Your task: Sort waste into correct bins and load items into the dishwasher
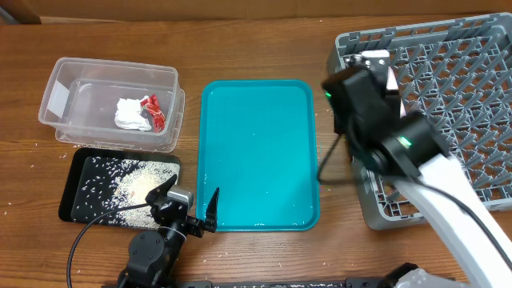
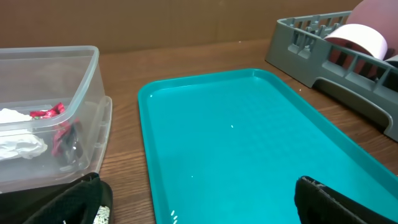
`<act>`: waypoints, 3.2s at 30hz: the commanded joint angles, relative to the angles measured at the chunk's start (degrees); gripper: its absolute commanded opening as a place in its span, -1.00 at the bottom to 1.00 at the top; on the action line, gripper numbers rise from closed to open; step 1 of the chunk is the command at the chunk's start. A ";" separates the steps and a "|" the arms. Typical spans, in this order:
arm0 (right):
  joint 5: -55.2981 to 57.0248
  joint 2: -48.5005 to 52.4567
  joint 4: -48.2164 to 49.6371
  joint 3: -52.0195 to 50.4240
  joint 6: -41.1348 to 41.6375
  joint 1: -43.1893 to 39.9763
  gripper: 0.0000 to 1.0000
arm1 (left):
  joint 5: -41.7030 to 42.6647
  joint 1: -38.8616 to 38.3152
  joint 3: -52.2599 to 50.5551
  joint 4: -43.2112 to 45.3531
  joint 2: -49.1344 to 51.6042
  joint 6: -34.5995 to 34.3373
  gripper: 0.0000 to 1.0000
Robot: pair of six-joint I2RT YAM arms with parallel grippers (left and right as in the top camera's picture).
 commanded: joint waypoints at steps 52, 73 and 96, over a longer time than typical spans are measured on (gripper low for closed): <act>-37.51 -78.40 49.59 -75.60 -12.13 -23.52 1.00 | 0.15 0.31 -0.31 0.35 -0.61 0.68 1.00; -37.05 -78.42 59.78 -86.05 -12.35 -23.56 1.00 | 0.15 0.31 -0.31 0.35 -0.61 0.68 1.00; -37.05 -78.42 59.78 -86.05 -12.35 -23.56 0.99 | 0.15 0.31 -0.31 0.35 -0.61 0.68 1.00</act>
